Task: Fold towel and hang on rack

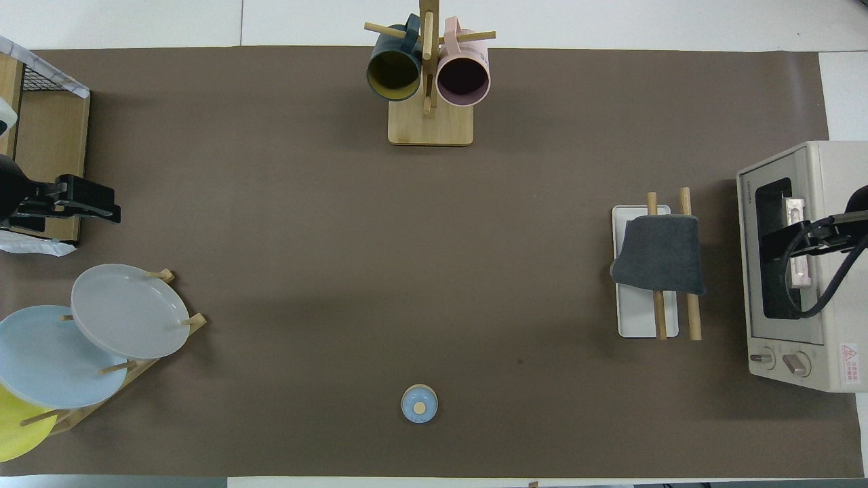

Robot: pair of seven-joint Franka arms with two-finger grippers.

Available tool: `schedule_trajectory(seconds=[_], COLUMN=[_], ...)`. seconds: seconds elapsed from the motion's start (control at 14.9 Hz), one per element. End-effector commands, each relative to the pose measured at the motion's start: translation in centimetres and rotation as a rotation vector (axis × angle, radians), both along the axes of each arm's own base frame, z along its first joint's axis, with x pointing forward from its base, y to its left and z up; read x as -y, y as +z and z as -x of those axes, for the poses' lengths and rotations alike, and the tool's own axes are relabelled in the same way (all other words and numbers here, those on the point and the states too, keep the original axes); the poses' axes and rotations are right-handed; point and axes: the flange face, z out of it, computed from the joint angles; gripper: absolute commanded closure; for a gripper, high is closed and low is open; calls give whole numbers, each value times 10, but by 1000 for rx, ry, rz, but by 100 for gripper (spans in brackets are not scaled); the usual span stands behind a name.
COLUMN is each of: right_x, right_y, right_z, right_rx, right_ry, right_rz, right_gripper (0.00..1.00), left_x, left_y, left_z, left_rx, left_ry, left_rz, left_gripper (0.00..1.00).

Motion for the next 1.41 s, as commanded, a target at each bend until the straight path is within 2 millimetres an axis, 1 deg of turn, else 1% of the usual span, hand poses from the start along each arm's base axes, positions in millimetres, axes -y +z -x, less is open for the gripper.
schedule_trajectory(seconds=[0.0,0.07,0.13,0.27,0.4,0.54,1.34], right_x=[-2,-3,-3,-6,-4,-4,-5], right_y=[7,13,12,17,19,20,19], right_z=[-13,-14,-17,-20,-21,-27,-29], right_rx=[9,22,17,35,35,32,23], right_ry=[-9,-10,-21,-60,-69,-68,-94], right_rz=[21,20,21,19,10,10,-12], right_gripper=[0,0,0,0,0,0,0], left_x=[-2,-2,-2,-3,-2,-2,-3], left_y=[5,5,6,5,5,5,5], left_z=[2,2,2,2,2,2,2], left_rx=[3,3,6,2,3,3,3], left_ry=[-3,-3,-3,-1,-3,-3,-1], left_rz=[-14,-14,-12,-14,-14,-14,-14], left_gripper=[0,0,0,0,0,0,0])
